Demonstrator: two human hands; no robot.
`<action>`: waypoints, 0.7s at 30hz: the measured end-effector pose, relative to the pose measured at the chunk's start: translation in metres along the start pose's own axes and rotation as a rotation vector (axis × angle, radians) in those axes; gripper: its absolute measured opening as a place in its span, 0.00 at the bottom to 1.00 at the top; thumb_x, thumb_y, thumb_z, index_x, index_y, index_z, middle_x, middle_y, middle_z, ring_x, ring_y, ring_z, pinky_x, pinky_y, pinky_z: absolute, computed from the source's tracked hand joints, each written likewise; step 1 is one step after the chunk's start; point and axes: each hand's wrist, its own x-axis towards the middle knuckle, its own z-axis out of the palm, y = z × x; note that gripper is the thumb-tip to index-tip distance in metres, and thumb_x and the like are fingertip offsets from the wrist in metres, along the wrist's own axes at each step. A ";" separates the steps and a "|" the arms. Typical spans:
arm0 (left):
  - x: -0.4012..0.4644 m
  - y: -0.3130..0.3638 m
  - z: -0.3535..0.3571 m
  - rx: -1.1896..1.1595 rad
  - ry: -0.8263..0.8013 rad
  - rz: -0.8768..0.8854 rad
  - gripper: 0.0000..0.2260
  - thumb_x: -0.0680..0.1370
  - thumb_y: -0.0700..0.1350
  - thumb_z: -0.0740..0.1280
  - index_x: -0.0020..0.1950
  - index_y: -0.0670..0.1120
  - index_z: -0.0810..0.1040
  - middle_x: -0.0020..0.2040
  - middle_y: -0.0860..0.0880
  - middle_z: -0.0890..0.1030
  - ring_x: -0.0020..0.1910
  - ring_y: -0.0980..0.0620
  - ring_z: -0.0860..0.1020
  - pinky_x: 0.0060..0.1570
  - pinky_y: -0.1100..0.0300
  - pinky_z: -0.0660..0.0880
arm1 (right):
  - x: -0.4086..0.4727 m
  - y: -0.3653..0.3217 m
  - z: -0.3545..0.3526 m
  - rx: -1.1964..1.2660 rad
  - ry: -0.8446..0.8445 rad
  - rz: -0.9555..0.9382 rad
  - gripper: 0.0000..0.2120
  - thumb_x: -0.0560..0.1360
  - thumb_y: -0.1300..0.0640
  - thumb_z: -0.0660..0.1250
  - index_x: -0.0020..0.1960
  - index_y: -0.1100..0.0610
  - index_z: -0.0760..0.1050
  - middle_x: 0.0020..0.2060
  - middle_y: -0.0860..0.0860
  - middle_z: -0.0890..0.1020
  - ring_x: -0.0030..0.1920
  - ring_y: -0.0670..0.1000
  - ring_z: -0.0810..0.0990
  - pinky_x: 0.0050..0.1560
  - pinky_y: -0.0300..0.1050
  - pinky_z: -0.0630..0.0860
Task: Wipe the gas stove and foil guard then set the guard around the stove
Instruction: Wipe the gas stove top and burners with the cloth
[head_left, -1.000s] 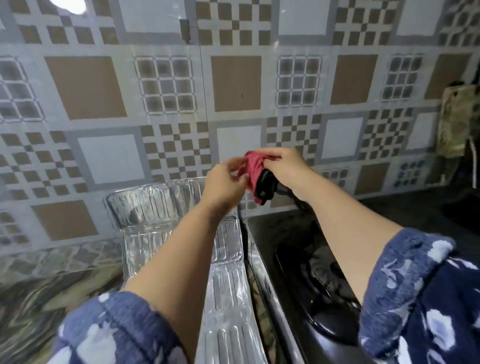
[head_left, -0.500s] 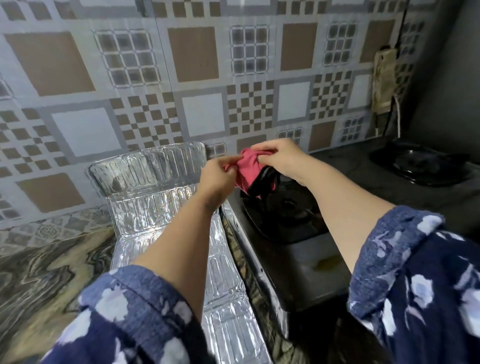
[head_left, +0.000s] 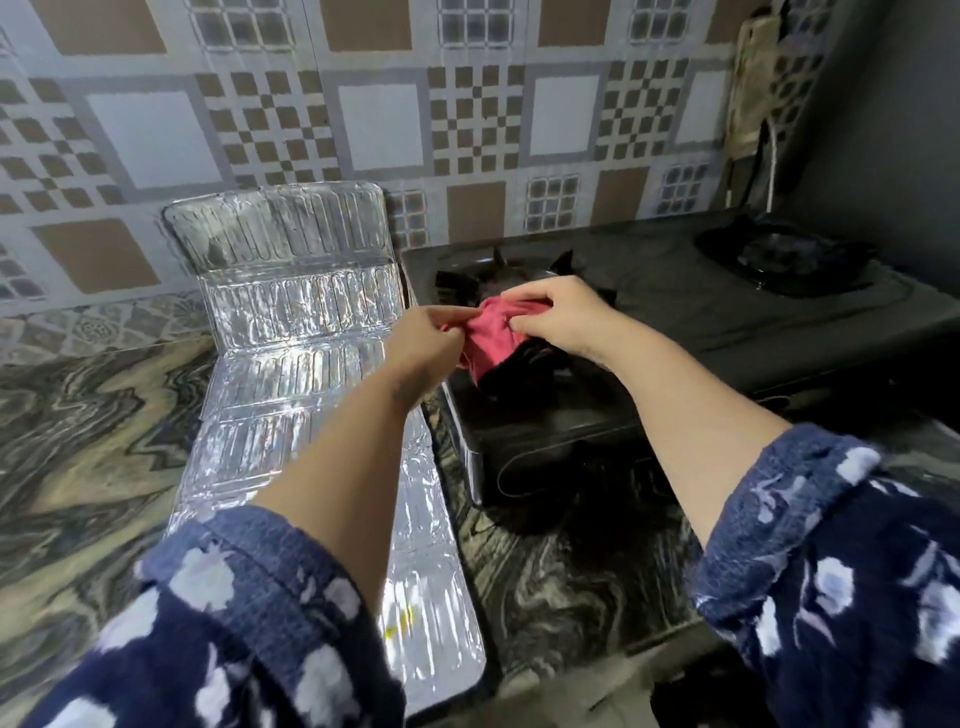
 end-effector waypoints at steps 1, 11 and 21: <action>-0.008 -0.003 0.004 0.015 0.011 -0.010 0.18 0.76 0.31 0.58 0.61 0.41 0.80 0.48 0.42 0.83 0.48 0.40 0.83 0.54 0.47 0.80 | -0.006 0.004 0.003 -0.011 -0.009 -0.017 0.18 0.74 0.64 0.67 0.63 0.54 0.78 0.57 0.50 0.81 0.54 0.46 0.78 0.53 0.36 0.70; -0.056 -0.031 0.027 0.398 0.077 0.138 0.20 0.71 0.46 0.59 0.62 0.48 0.77 0.55 0.47 0.82 0.54 0.45 0.78 0.58 0.47 0.75 | -0.027 0.023 0.037 -0.361 0.101 -0.204 0.14 0.78 0.51 0.58 0.58 0.46 0.79 0.63 0.46 0.78 0.65 0.53 0.73 0.66 0.48 0.67; -0.055 -0.049 0.037 0.813 0.113 0.267 0.26 0.78 0.57 0.50 0.74 0.51 0.63 0.68 0.48 0.75 0.66 0.50 0.73 0.68 0.50 0.59 | -0.047 0.058 0.054 -0.456 -0.022 -0.111 0.20 0.79 0.40 0.51 0.70 0.37 0.65 0.76 0.41 0.58 0.78 0.48 0.43 0.72 0.62 0.30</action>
